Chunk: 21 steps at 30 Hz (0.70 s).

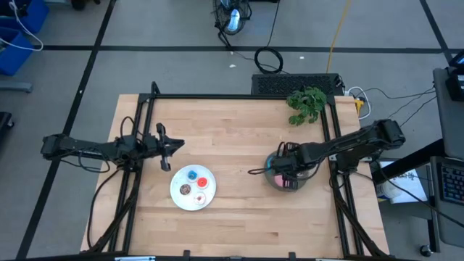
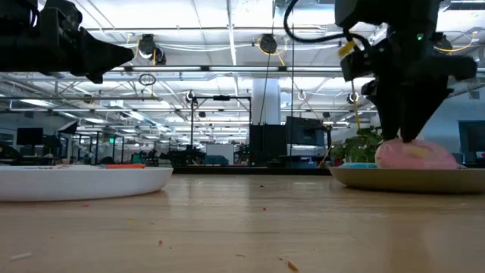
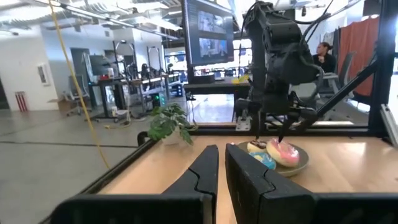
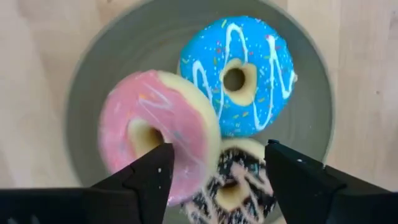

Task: Pick & Place donuts
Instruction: Put the big pink donut on the gray plate, then return to Home Position

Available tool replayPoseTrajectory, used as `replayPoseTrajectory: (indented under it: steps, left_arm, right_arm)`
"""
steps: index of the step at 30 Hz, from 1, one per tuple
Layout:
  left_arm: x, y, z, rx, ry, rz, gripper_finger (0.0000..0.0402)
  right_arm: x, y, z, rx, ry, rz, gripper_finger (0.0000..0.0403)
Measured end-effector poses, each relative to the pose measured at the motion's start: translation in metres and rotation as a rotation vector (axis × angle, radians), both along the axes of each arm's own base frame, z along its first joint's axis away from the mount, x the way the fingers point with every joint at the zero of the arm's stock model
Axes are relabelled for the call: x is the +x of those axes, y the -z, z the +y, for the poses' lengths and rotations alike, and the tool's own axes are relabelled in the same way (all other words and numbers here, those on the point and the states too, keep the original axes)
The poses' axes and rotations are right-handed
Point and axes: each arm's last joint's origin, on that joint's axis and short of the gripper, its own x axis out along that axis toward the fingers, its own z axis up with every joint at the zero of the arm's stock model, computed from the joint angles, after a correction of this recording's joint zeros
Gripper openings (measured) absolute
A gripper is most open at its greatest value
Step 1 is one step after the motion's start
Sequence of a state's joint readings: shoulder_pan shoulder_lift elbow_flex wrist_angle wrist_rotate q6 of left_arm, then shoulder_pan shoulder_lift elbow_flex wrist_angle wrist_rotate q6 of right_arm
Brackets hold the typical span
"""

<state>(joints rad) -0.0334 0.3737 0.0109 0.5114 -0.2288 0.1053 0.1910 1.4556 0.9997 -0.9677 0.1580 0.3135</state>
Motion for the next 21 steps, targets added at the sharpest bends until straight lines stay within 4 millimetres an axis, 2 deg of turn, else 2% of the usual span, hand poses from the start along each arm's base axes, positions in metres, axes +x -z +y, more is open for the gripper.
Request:
replayPoseTrajectory:
  steps: [7, 12, 15, 17, 21]
  left_arm:
    - [0.0, -0.001, 0.0, -0.012, -0.006, -0.01, 0.0037]
    - [0.0, -0.007, 0.0, -0.004, -0.015, -0.023, 0.0037]
    - [0.002, -0.024, 0.0, 0.01, -0.017, 0.019, 0.0035]
    - [0.002, -0.035, 0.0, 0.05, -0.017, 0.105, 0.0023]
    - [-0.003, -0.063, 0.0, 0.124, -0.079, 0.194, 0.0006]
  right_arm:
    - [-0.021, -0.041, -0.004, 0.046, 0.028, -0.21, 0.0242]
    - [-0.042, -0.077, -0.007, 0.055, -0.016, -0.46, 0.022]
    - [-0.061, -0.093, -0.006, 0.059, -0.094, -0.664, 0.0173]
    - [-0.073, -0.099, -0.004, 0.081, -0.143, -0.81, 0.0125]
    - [-0.101, -0.091, -0.009, 0.087, -0.202, -0.987, 0.0021]
